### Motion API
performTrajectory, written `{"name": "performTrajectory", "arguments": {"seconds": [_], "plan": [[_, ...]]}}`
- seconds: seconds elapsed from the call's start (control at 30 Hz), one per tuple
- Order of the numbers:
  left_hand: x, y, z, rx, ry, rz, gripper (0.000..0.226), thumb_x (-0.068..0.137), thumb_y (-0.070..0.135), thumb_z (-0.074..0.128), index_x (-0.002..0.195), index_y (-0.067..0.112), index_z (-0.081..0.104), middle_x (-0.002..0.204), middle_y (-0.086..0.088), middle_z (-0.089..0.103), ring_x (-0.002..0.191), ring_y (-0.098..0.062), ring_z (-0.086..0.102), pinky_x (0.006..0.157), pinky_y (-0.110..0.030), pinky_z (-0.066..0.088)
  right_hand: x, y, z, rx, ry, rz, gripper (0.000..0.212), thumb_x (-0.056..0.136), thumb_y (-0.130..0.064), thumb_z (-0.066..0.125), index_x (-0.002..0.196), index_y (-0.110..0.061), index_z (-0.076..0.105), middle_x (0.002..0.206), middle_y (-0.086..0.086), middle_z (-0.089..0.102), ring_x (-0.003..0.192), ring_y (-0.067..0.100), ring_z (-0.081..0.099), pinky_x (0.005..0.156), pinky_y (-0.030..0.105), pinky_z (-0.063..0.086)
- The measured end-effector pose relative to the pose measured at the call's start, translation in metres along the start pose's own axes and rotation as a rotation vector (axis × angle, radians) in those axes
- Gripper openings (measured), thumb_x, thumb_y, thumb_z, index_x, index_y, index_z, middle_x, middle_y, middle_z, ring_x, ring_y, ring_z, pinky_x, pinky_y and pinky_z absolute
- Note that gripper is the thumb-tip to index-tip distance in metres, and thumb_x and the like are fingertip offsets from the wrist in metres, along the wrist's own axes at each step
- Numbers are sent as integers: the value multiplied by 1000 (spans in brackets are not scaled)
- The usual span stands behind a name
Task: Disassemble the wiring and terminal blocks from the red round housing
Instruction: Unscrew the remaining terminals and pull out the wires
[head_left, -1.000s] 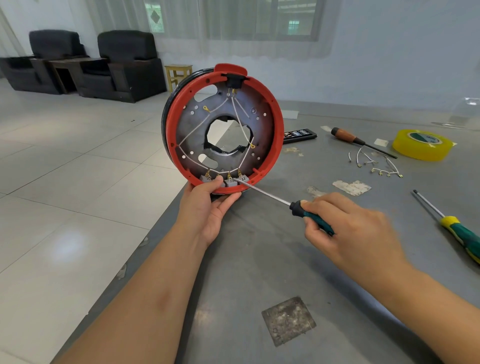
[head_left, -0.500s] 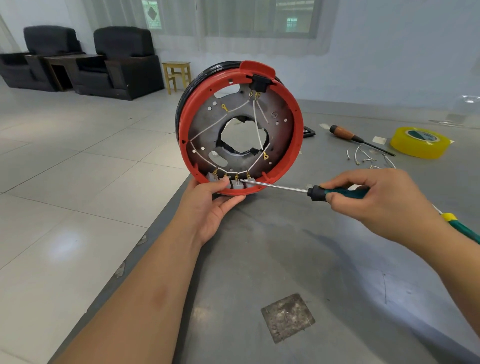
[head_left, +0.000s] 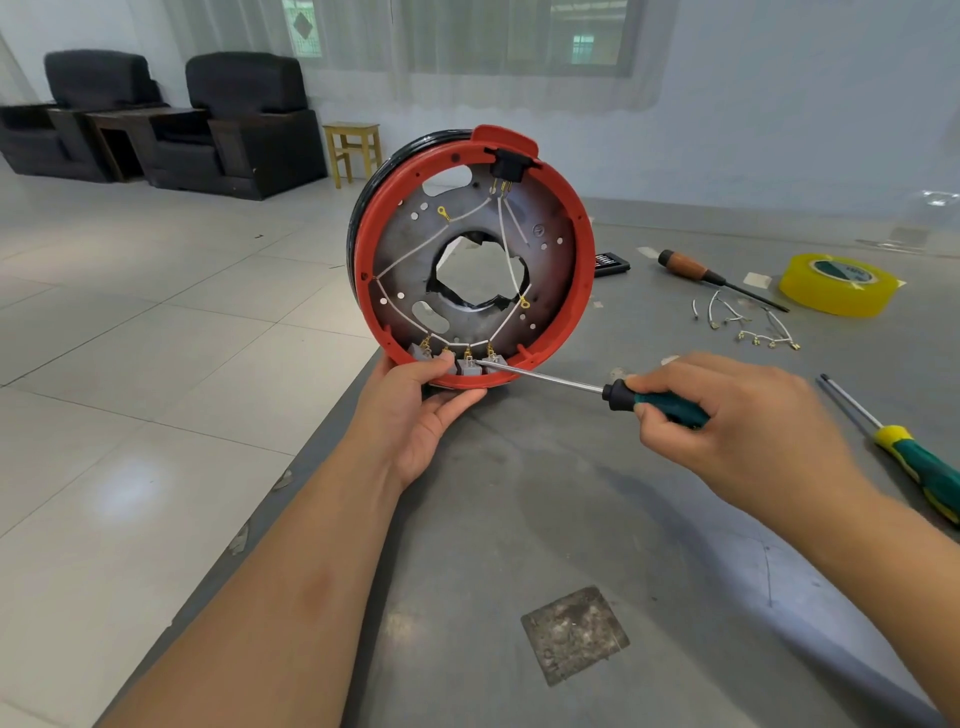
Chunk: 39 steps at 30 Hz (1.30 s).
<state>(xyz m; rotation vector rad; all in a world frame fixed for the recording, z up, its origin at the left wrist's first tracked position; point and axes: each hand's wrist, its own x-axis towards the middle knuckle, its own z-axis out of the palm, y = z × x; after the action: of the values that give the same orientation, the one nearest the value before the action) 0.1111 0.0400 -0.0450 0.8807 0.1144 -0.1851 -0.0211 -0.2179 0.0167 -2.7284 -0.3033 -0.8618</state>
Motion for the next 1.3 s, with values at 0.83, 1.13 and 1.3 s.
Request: {"name": "performTrajectory", "arguments": {"seconds": [0.83,1.13,1.3], "plan": [[-6,-3,7,112,-34,51,54,93,-13,62,138,18,58,118,-13,78,100,-36,78,75,-49,65,23,-5,-29,-34,-99,-40,20,79,-27,69,95,-33,79,85,-15,71,75,19,63,64,39,54],[-3,-5,6,87,-14,48,46,94,-9,62,133,16,59,99,-9,81,97,-35,79,76,-44,65,1,-2,0,-40,64,-12,15,82,-20,70,94,-23,79,87,-5,72,68,30,64,59,39,54],[-2,-5,5,33,4,37,39,97,-6,62,131,12,59,105,-15,80,99,-40,78,77,-46,65,-7,0,14,-72,140,-51,22,80,-25,62,94,-25,78,87,-7,71,67,26,64,50,35,51]]}}
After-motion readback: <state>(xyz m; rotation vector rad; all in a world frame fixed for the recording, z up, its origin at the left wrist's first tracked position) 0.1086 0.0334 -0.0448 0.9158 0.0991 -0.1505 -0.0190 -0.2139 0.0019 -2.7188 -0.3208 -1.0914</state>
